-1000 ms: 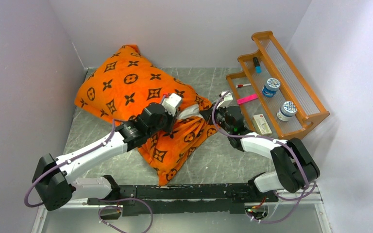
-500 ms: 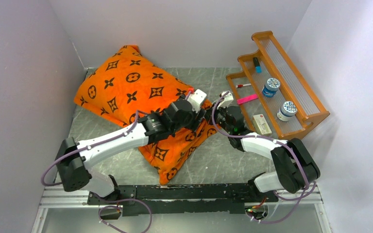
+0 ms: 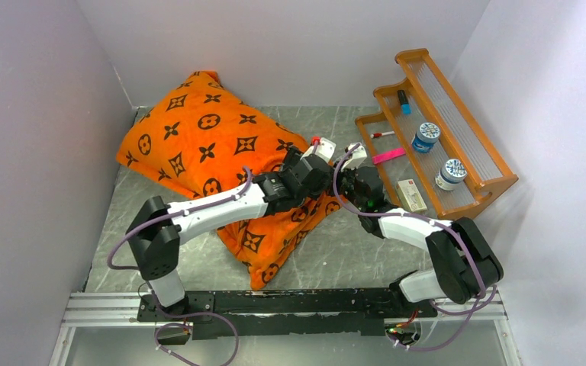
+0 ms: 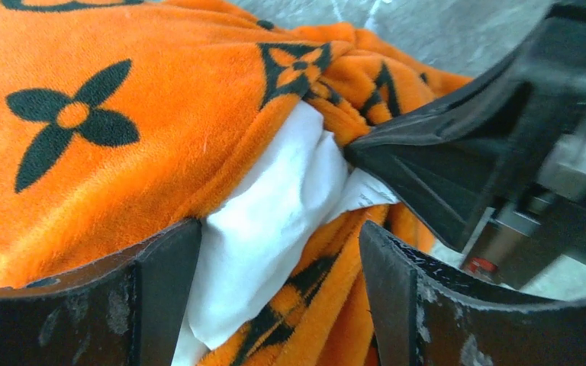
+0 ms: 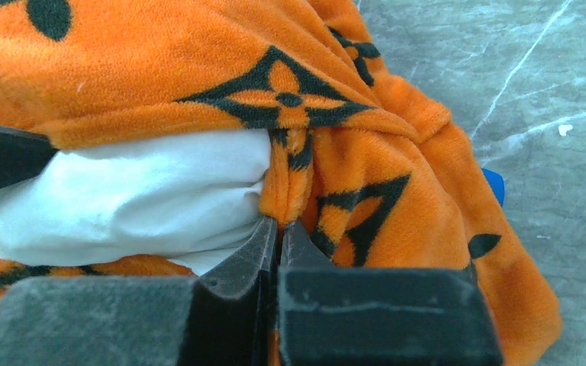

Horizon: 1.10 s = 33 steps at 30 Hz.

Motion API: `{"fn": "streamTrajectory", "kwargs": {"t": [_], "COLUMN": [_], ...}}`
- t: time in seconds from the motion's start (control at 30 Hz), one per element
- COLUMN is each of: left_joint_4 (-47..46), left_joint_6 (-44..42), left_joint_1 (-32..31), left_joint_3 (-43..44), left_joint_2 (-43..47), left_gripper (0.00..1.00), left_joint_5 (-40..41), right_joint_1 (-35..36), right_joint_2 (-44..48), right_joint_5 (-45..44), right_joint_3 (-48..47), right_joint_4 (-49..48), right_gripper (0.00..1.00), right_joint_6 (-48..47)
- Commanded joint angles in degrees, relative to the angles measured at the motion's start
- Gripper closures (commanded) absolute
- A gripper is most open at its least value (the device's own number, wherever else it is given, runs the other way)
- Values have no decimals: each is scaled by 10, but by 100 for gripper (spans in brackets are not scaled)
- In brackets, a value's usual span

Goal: Remove the pillowcase from the pillow
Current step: Remove the pillow from the pillowcase.

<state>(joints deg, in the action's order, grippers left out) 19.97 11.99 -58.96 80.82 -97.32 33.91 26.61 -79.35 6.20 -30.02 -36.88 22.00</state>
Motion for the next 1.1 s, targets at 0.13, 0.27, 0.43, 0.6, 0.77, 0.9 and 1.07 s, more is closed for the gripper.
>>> {"fn": "streamTrajectory", "kwargs": {"t": [0.13,0.27,0.43,0.6,0.77,0.9,1.07], "left_joint_4": [33,20,6,-13,-25,-35,-55], "left_joint_6": [5,0,8,17,30,38,52], "left_joint_1": [-1,4,19,25,33,39,52], "left_joint_3": [60,59,57,53,45,34,-15], "left_joint_2": [-59,-75,-92,-103,-121,-130,-103], "left_gripper": [17,16,18,21,22,25,51], "left_joint_5": [92,94,89,80,68,67,62], "right_joint_1": [0,2,3,7,27,42,44], "right_joint_2": [24,41,40,33,32,30,40], "right_joint_5": [-42,-42,-44,-27,-37,-43,-61], "right_joint_3": [7,6,3,-8,-24,-28,-21], "right_joint_4": [54,73,100,122,141,145,153], "right_gripper": [100,100,100,100,100,100,100], "right_joint_6": [-18,-11,-9,0,-2,5,8]}}
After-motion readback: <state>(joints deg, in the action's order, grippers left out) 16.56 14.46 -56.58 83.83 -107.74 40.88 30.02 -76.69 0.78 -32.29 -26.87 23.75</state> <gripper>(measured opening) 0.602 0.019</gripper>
